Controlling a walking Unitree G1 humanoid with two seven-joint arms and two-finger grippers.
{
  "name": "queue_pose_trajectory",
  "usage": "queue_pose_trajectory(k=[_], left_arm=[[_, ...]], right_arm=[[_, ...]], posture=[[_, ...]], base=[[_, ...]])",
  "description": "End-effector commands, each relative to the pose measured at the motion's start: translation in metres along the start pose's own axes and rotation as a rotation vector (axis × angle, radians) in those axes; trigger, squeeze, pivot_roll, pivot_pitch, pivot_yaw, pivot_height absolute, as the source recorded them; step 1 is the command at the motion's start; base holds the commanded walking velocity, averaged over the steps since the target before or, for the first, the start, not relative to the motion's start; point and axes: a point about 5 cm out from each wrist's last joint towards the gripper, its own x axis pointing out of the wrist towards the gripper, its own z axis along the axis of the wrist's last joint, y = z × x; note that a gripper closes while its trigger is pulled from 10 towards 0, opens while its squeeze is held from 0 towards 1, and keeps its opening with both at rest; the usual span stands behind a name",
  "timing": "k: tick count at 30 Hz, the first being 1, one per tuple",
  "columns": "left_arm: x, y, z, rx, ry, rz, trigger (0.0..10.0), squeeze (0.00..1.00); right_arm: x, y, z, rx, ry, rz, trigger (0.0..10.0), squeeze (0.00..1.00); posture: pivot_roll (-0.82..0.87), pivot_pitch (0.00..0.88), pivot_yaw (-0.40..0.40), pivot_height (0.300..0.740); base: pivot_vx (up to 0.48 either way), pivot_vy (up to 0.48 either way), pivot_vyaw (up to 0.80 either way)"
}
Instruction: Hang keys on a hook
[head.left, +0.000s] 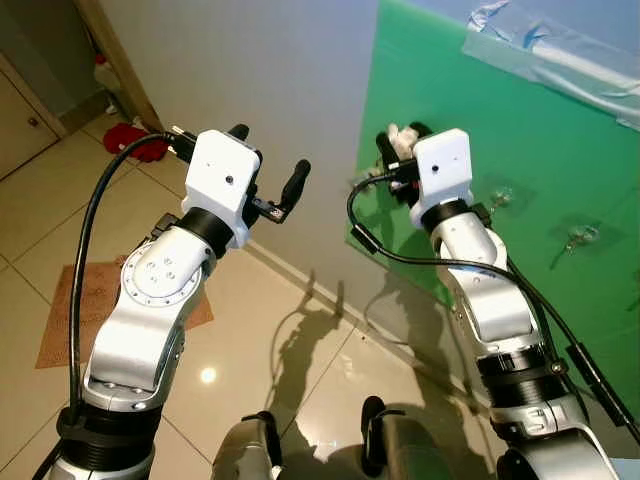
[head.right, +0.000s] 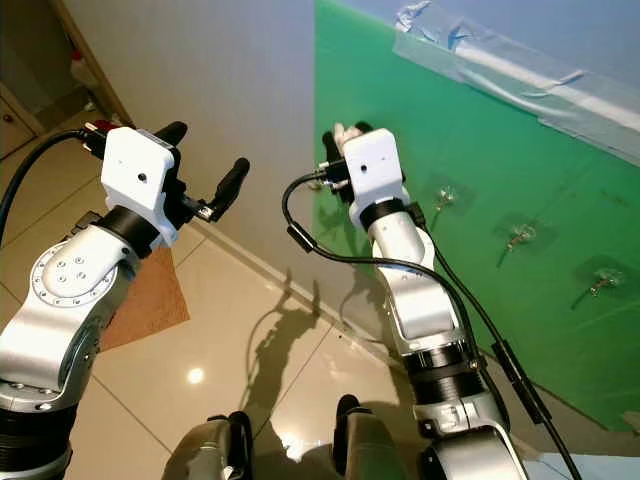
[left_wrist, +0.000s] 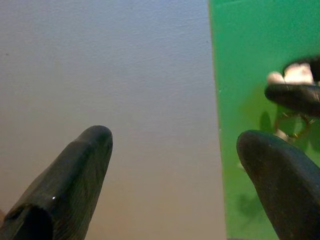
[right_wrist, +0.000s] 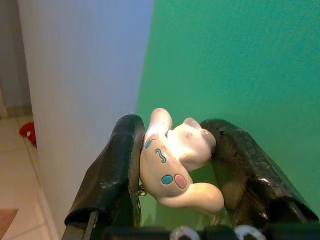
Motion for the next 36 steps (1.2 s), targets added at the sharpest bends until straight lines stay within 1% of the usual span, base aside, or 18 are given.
queue_pose_trajectory(k=[1,3,6,11,16,24,31,36], left_arm=[[-0.001,-0.002,0.001,0.01,-0.003,-0.015,10.0,0.0],[-0.001,-0.002,0.0,0.011,-0.002,-0.016,10.0,0.0],[-0.001,-0.002,-0.001,0.014,-0.001,-0.02,10.0,0.0],[0.0,-0.003,-0.003,0.015,-0.001,-0.023,10.0,0.0],[0.0,-0.004,-0.003,0.015,-0.004,-0.026,10.0,0.0],[0.002,-0.004,-0.003,0.016,-0.013,-0.033,10.0,0.0],[0.004,-0.005,-0.003,0.019,-0.015,-0.044,10.0,0.0],[0.006,-0.005,-0.003,0.022,-0.018,-0.048,10.0,0.0]], right_arm=[[-0.003,0.0,0.0,0.013,0.003,0.002,0.0,0.0],[-0.004,0.002,0.001,0.02,0.004,0.006,0.0,0.0],[-0.008,0.001,0.009,0.054,-0.007,0.003,0.0,0.0],[-0.016,-0.005,0.022,0.033,-0.044,-0.005,0.0,0.0],[-0.021,-0.005,0.029,0.023,-0.053,-0.005,0.0,0.0],[-0.03,-0.005,0.023,0.031,-0.009,-0.009,0.0,0.0],[-0.028,-0.005,0.021,0.04,0.004,-0.013,0.0,0.0],[-0.024,-0.005,0.013,0.034,0.027,-0.019,0.0,0.0]], posture=[[0.01,0.229,0.039,0.74],[0.01,0.23,0.038,0.74],[0.01,0.228,0.038,0.74],[-0.01,0.213,0.028,0.74],[-0.02,0.203,0.025,0.74],[-0.03,0.195,0.026,0.74],[-0.03,0.196,0.036,0.74],[-0.02,0.199,0.044,0.74]], base=[[0.0,0.0,0.0],[0.0,0.0,0.0],[0.0,0.0,0.0],[0.0,0.0,0.0],[0.0,0.0,0.0],[0.0,0.0,0.0],[0.0,0.0,0.0],[0.0,0.0,0.0]])
